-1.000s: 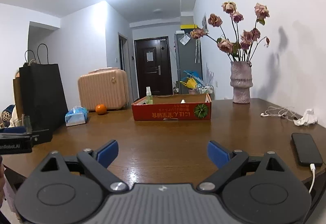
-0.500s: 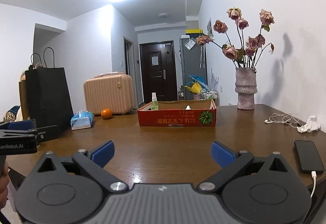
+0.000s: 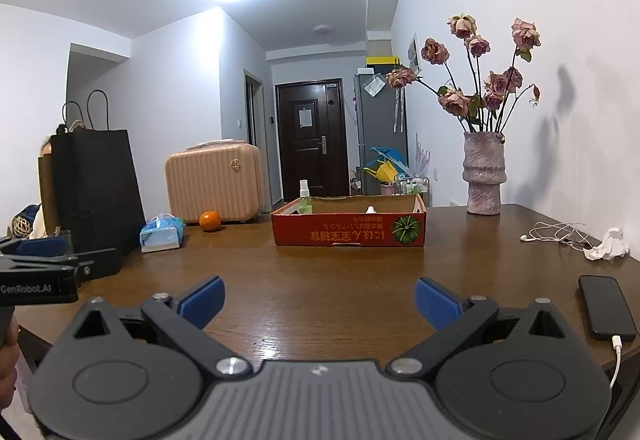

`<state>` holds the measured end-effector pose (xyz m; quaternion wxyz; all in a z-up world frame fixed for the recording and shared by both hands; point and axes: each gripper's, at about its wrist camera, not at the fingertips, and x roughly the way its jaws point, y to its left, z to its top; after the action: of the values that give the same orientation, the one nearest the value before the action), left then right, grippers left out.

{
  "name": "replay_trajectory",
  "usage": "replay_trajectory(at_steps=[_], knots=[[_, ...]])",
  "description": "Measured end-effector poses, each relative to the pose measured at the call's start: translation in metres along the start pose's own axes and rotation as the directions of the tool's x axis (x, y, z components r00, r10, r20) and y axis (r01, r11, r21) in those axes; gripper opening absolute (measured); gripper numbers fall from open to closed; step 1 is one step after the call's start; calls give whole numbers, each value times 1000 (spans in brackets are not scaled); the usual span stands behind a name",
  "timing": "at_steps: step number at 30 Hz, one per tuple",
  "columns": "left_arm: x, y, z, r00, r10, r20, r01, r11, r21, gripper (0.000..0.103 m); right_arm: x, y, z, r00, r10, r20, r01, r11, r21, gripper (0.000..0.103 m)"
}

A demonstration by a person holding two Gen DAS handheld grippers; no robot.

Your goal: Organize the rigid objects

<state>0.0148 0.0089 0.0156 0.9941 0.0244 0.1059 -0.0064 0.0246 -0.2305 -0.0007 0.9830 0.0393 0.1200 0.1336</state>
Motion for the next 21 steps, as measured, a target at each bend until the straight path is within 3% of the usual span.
replay_trajectory(at_steps=[21], knots=[[0,-3,1,1000,-8,-1,8,1000,-1,103,1,-2,0,1000,-2,-4,2,1000,8,103]])
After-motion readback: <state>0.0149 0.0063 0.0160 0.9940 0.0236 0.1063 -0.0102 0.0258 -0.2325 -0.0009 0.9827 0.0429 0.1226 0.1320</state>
